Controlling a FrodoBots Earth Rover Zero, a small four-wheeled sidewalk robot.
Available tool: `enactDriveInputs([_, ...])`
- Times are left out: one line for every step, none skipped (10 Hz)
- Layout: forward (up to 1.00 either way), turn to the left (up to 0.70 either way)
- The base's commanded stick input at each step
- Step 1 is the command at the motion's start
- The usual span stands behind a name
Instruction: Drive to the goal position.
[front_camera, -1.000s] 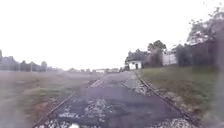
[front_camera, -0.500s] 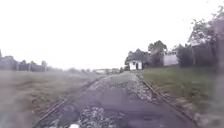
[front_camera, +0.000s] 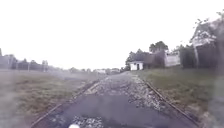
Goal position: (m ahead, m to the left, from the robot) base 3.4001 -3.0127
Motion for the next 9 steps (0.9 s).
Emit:
enactDriveInputs([0.7,0.0])
enactDriveInputs([0.7,0.0])
enactDriveInputs([0.7,0.0])
enactDriveInputs([0.7,0.0])
enactDriveInputs([0.7,0.0])
enactDriveInputs([0.7,0.0])
enactDriveInputs([0.7,0.0])
enactDriveInputs([0.7,0.0])
enactDriveInputs([0.7,0.0])
